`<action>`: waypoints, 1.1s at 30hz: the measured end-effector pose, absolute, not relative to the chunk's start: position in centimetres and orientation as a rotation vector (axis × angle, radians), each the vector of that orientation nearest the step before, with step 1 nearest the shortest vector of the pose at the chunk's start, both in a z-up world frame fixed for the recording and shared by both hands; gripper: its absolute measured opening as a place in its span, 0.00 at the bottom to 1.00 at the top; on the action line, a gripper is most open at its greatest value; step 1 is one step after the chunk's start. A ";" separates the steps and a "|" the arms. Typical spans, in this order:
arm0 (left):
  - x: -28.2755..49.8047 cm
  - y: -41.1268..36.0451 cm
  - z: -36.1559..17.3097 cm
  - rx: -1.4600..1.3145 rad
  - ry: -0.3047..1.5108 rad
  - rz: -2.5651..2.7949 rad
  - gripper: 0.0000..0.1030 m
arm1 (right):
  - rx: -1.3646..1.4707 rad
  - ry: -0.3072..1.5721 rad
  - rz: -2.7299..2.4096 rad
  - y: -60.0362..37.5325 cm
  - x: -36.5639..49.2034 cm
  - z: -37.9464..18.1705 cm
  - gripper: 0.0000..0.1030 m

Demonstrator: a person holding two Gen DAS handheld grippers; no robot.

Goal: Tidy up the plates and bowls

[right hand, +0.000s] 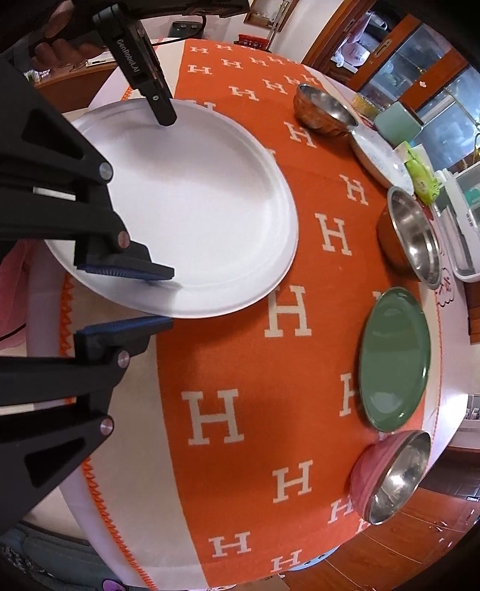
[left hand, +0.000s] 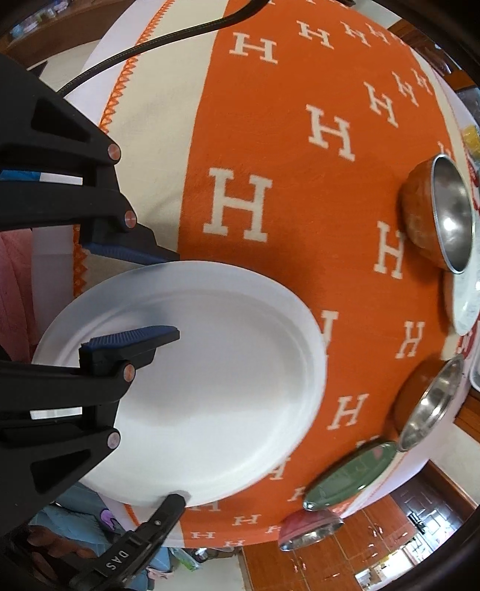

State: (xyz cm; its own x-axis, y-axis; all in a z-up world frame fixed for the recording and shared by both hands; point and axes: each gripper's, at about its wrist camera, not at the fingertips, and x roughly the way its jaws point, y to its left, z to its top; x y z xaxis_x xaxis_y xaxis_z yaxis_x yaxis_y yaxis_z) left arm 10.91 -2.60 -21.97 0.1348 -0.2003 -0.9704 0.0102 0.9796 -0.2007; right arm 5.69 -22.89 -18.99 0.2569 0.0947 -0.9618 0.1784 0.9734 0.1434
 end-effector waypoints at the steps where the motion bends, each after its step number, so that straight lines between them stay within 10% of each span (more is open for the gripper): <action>1: 10.9 -2.6 -22.1 -0.156 1.429 -0.157 0.30 | 0.243 1.313 -0.056 -22.9 5.8 -19.1 0.21; 16: 11.0 -2.0 -22.2 -0.136 1.401 -0.131 0.50 | 0.249 1.285 -0.069 -23.5 5.2 -20.0 0.45; 33: 7.0 -0.6 -19.4 -0.102 1.283 -0.102 0.54 | 0.146 1.111 0.004 -21.6 0.9 -16.6 0.45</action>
State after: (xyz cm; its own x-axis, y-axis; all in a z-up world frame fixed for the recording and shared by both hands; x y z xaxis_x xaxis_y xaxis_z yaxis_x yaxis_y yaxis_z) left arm 6.96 -0.60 -19.40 0.2810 -0.1328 -0.9505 0.0189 0.9909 -0.1329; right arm 0.90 -21.64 -16.55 0.4451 0.0756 -0.8923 0.0700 0.9905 0.1188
